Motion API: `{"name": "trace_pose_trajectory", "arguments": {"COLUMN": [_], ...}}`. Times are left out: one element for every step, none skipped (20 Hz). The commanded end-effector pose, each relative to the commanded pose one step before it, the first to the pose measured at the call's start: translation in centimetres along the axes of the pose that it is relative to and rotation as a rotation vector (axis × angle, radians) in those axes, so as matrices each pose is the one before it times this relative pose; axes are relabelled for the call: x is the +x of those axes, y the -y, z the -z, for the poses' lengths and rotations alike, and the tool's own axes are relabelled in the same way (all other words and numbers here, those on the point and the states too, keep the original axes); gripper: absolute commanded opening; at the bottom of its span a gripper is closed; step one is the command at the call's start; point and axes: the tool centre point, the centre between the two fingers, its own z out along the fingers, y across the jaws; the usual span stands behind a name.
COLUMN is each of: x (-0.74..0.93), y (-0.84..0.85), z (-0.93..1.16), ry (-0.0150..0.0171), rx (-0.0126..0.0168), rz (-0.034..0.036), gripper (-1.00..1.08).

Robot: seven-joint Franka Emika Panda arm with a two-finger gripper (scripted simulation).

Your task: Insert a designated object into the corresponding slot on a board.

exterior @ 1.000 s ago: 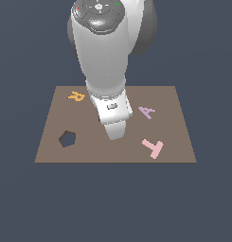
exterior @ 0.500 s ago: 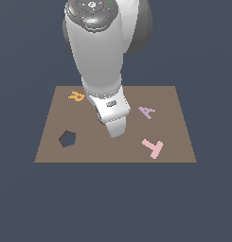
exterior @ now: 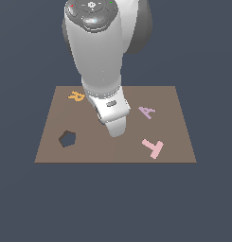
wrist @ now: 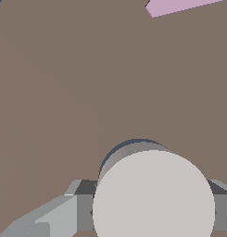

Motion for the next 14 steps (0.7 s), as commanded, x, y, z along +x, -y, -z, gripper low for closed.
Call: {"name": "trace_pose_trajectory", "arguments": {"x": [0.004,-0.016,0.022,-0.005,0.010,0.003,0.000,0.000,0.000,0.000,0.000,0.000,0.000,0.000], "y": [-0.010,0.012,-0.004,0.009,-0.001,0.000,0.000,0.000,0.000,0.000,0.000,0.000,0.000,0.000], "z": [-0.141,-0.193,-0.267,-0.197,-0.123,-0.041,0.000,0.000,0.000,0.000,0.000,0.000,0.000,0.000], "ry": [0.00016,0.00032,0.00000,0.00025,0.00000,0.00000,0.00000,0.00000,0.00000,0.00000,0.00000,0.00000,0.00000,0.00000], "rx": [-0.00019,-0.00007,0.00000,-0.00003,0.00000,0.00000,0.00000,0.00000,0.00000,0.00000,0.00000,0.00000,0.00000,0.00000], "rz": [-0.00008,-0.00061,0.00000,-0.00042,0.00000,0.00000,0.00000,0.00000,0.00000,0.00000,0.00000,0.00000,0.00000,0.00000], "gripper": [-1.00,-1.00,-1.00,-1.00,-1.00,-1.00,1.00,1.00,1.00,1.00,1.00,1.00,1.00,1.00]}}
